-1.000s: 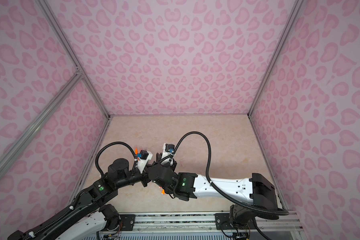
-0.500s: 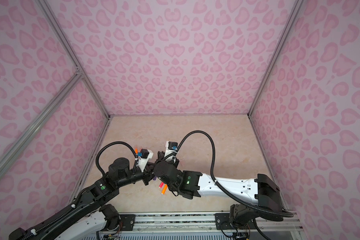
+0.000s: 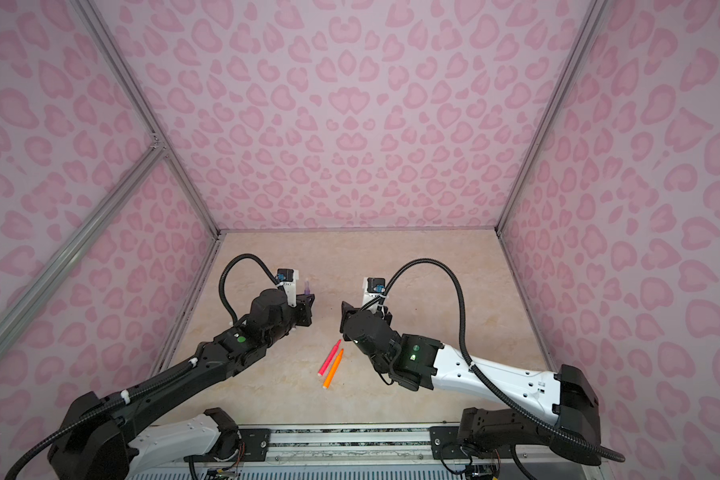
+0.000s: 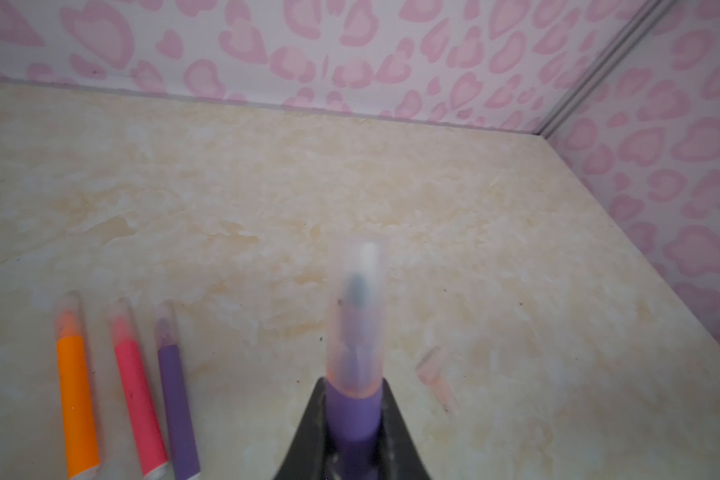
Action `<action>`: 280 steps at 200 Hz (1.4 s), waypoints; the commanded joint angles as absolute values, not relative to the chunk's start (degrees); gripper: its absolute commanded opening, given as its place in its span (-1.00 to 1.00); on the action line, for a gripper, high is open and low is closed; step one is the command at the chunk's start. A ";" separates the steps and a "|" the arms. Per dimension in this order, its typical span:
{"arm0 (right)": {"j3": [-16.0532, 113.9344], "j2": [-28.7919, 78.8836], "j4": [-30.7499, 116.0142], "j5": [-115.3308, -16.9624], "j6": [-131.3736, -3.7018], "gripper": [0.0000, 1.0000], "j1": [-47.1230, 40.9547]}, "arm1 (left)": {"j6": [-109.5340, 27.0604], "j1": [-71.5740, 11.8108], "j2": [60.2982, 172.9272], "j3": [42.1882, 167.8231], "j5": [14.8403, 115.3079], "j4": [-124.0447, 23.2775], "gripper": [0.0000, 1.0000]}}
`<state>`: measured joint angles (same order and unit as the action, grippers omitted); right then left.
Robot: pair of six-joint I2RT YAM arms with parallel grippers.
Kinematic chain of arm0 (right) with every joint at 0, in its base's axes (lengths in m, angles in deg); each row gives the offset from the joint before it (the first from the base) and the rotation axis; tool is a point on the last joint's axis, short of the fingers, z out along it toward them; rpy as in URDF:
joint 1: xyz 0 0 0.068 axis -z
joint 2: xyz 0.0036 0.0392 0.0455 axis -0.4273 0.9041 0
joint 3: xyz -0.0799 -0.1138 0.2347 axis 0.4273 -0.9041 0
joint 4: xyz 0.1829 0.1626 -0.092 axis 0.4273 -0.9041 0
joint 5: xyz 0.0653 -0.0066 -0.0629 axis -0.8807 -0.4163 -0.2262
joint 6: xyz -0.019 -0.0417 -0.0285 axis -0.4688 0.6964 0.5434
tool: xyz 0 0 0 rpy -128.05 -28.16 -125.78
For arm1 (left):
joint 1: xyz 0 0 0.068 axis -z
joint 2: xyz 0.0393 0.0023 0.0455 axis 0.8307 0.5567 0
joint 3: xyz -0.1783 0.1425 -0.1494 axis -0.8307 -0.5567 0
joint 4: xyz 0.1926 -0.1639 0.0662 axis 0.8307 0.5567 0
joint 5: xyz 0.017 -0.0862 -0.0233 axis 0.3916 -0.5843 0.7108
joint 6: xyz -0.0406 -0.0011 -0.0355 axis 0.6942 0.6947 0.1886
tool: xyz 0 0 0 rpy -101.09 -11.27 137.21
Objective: Insert the pens into the pen caps
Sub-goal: 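Draw the right gripper back while the left gripper lowers the capped marker, then lay the capped purple marker beside the other capped markers and open left gripper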
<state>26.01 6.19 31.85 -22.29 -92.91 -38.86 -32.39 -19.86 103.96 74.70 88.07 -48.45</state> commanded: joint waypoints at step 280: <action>23.05 6.26 28.57 -27.49 -92.78 0.30 -28.25 | -29.91 -29.01 131.01 94.86 86.72 -24.31 0.12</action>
